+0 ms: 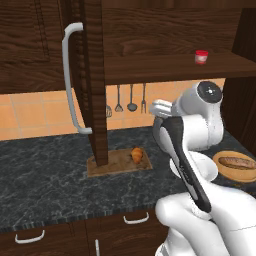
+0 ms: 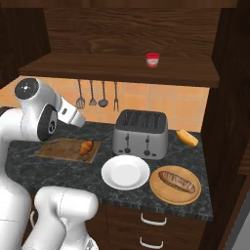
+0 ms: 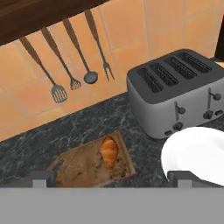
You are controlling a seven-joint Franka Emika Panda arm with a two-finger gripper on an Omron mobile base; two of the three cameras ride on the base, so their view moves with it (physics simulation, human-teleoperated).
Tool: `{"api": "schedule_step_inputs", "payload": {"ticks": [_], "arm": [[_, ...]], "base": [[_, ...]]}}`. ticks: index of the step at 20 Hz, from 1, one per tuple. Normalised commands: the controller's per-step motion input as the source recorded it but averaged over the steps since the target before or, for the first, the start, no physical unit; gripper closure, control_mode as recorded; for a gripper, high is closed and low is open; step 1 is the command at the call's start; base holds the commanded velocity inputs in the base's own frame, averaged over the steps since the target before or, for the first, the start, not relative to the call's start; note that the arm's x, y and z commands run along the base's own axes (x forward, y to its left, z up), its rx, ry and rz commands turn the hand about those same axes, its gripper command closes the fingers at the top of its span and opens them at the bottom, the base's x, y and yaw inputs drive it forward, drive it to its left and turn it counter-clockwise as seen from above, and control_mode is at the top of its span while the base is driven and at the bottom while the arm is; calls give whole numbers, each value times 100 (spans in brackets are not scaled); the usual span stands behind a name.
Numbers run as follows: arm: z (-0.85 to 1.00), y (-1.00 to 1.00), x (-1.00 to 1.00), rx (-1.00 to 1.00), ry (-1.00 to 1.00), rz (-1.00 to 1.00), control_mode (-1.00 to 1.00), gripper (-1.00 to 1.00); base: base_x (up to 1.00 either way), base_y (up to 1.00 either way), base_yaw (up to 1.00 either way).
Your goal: From the different types of pastries on the counter, select a croissant and place it on the cutting board. Then retrieve a jar of jam from the cabinet and place it alongside the croissant on the cutting board.
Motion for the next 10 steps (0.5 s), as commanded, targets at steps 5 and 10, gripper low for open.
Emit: {"api": "schedule_step_inputs", "payload": {"ticks": [5, 10], "arm": [[39, 0, -32, -7, -26, 2, -100, -100], [92, 2, 8, 0, 0, -14, -100, -100]], "base": [[0, 0, 0], [0, 0, 0]]}}
